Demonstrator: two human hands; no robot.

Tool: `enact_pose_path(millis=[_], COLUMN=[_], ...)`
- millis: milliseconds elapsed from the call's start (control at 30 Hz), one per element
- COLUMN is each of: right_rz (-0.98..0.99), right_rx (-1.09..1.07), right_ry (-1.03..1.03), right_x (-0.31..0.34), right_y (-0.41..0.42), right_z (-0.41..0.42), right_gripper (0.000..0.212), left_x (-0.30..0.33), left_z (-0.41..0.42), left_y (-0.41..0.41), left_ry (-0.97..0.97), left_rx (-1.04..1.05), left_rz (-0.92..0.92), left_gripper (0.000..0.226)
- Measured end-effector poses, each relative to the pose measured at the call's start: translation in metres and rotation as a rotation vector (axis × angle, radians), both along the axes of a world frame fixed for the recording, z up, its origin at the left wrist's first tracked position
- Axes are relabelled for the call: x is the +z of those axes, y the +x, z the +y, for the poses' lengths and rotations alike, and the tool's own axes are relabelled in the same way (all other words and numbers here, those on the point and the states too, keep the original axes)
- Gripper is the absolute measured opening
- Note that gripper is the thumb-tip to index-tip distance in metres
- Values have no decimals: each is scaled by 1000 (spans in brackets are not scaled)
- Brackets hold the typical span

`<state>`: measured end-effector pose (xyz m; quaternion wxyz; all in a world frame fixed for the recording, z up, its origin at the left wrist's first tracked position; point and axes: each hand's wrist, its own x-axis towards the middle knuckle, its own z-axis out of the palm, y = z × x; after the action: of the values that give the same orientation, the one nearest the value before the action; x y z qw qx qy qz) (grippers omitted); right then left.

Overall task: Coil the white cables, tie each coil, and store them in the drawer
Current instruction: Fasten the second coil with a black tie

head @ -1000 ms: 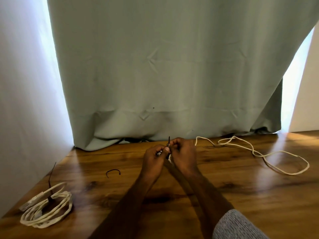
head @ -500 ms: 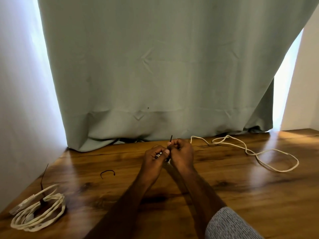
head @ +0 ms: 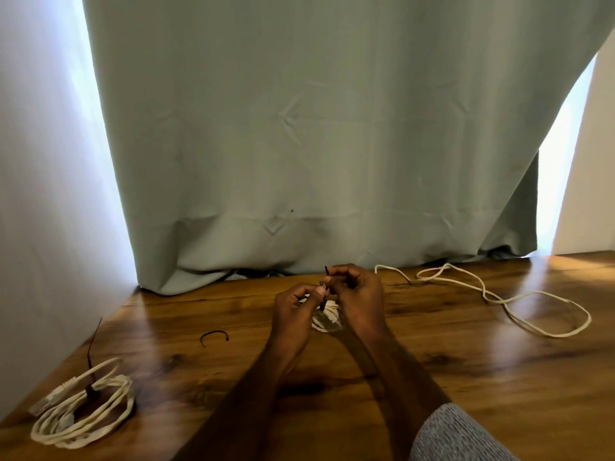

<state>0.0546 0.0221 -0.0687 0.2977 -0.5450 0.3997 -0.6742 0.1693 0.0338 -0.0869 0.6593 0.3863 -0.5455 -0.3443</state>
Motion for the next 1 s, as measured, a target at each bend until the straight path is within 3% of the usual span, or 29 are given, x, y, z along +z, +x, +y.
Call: enact_pose_path(millis=[233,1000], right_rz=[150,124], right_rx=[-58,-41], right_ry=[-99,-129], right_x=[-2,-1], right_y=[-4,-2], right_z=[1,0], right_gripper=[19,15], left_x=[2,5], left_z=[2,1], left_y=[1,-2], left_ry=[5,16], left_rx=[-11,-6], left_rz=[27,32], left_gripper=[19,21])
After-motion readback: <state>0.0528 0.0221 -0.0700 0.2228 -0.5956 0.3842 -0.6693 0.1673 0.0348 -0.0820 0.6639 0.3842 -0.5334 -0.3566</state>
